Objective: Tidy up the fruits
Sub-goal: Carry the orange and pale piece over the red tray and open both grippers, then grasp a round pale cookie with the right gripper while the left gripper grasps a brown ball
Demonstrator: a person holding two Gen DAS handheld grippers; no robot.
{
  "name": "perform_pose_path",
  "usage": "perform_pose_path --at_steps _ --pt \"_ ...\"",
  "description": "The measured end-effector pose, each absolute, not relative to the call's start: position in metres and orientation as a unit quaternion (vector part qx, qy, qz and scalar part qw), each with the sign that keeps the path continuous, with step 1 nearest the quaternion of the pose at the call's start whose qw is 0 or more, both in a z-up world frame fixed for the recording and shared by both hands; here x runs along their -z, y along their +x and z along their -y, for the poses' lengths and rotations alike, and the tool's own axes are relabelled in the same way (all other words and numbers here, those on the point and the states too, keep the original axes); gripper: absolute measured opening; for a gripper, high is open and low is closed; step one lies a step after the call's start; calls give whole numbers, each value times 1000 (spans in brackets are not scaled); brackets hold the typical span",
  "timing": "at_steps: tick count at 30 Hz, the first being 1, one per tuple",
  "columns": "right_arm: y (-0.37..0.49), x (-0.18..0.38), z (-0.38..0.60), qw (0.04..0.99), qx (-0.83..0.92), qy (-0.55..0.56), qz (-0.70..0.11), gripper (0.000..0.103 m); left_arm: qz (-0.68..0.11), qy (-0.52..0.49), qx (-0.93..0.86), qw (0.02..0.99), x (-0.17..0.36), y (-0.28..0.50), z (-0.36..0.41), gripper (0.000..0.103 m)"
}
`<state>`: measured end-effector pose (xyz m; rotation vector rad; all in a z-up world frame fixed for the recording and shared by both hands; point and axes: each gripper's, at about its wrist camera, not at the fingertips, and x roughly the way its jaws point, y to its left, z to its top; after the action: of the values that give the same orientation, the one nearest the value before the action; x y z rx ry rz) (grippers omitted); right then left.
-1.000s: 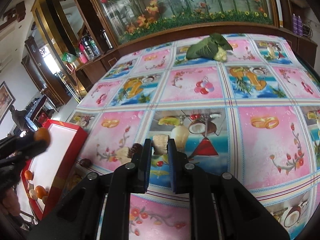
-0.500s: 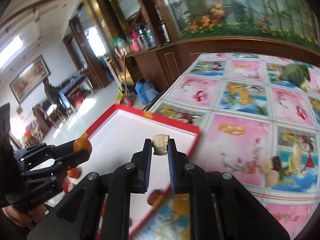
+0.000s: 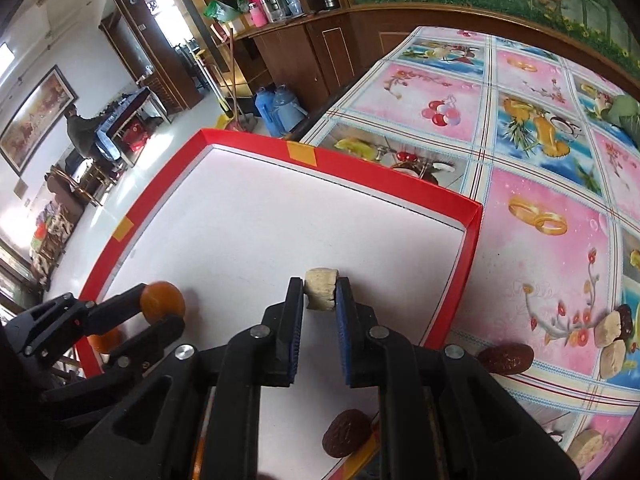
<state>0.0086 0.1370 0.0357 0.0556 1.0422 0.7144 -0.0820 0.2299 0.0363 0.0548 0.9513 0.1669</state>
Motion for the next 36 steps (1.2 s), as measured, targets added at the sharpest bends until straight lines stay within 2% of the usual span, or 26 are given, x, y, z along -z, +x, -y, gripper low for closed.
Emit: perform_pose_path --at_steps 3,10,12,17,23,28,36 --pt "10 -39 -123 802 -345 44 -486 19 -456 19 -89 885 -39 -87 -231 53" --pt "11 -62 -24 836 -337 100 -421 20 -423 1 -87 902 -62 -109 -208 59" --pt "13 -60 13 845 -317 111 -417 21 -414 1 -78 907 -66 -114 -193 64" --pt "24 -47 82 848 -266 149 -433 21 -409 5 -36 912 -66 -117 -145 65" --pt "30 -38 118 843 -241 165 -451 20 -415 32 6 909 -61 -112 -93 65" --pt "28 -33 108 833 -254 149 -469 21 -430 45 22 901 -50 -112 -72 65" --pt "20 -20 72 831 -259 63 -488 21 -438 38 23 898 -45 -114 -72 65"
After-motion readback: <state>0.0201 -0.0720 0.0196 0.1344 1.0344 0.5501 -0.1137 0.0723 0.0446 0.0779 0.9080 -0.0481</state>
